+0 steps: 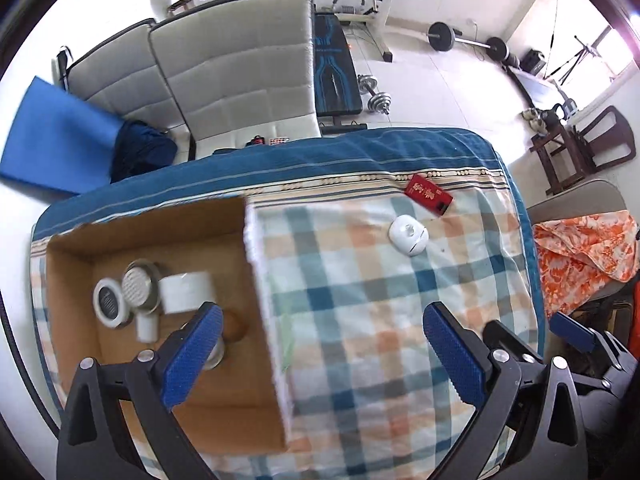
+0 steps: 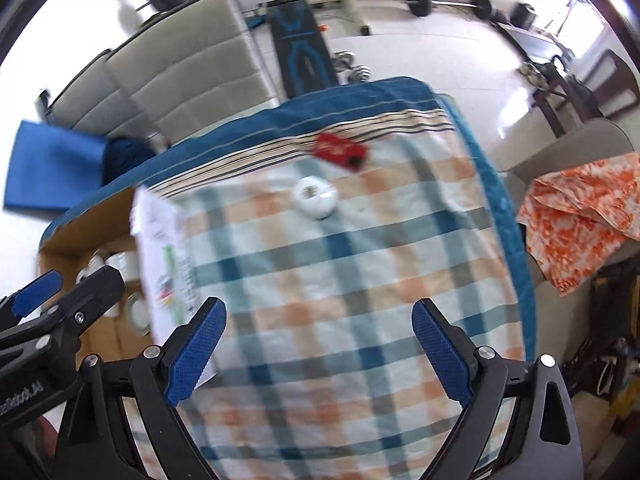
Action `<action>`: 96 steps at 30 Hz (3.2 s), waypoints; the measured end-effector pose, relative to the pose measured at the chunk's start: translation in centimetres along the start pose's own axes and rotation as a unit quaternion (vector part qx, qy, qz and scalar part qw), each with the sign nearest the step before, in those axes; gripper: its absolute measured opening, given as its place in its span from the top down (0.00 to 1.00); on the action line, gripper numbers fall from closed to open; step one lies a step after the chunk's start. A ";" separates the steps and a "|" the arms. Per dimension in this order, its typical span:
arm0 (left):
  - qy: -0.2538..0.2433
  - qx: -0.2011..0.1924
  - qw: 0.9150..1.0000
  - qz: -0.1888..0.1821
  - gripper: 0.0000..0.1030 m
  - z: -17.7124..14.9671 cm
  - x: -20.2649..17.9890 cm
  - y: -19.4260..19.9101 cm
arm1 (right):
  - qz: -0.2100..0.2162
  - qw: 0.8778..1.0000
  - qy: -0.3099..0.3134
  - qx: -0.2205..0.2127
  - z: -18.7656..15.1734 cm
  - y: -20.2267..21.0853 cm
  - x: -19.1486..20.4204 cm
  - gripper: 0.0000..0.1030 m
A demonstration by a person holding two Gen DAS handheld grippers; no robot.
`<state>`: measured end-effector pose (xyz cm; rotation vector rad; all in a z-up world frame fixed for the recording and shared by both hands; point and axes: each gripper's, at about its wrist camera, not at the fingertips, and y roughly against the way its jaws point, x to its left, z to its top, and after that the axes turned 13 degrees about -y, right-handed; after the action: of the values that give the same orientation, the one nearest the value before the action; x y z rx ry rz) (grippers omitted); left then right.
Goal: Organize rigid objects
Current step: 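Withdraw both grippers from the box toward the white case and red box, then grasp the white oval case with left while right grasps the red card box, then carry the white case and red card box over the box with both grippers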
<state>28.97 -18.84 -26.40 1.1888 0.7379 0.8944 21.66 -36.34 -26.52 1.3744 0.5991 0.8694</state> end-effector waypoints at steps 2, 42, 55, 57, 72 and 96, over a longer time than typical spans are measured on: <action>-0.001 0.016 1.000 -0.011 0.00 1.9 -1.4 -2.5 | -0.009 1.000 -0.017 0.005 2.1 -1.4 -2.1 0.07; 0.045 0.122 0.991 0.011 0.48 9.9 -0.9 -20.1 | -0.065 0.983 0.159 0.057 15.3 -21.4 5.1 0.24; 0.034 0.118 0.992 0.011 0.48 10.0 -0.2 -20.2 | -0.095 0.983 0.156 0.028 15.1 -22.3 6.0 0.50; 0.031 0.118 0.992 0.014 0.48 10.0 -0.4 -20.2 | -0.091 0.986 0.139 0.029 15.0 -22.0 5.5 0.54; 0.011 0.116 0.993 0.003 0.48 9.4 -1.6 -19.8 | -0.015 0.996 -0.007 0.084 14.2 -18.7 -2.2 0.34; -0.022 0.074 0.997 0.011 0.48 8.2 -2.1 -14.8 | -0.050 0.996 0.039 0.058 11.4 -16.4 -0.2 0.63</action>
<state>37.87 -26.30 -38.95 1.3444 0.7678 0.8405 33.59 -42.78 -41.21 1.4068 0.7819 0.8216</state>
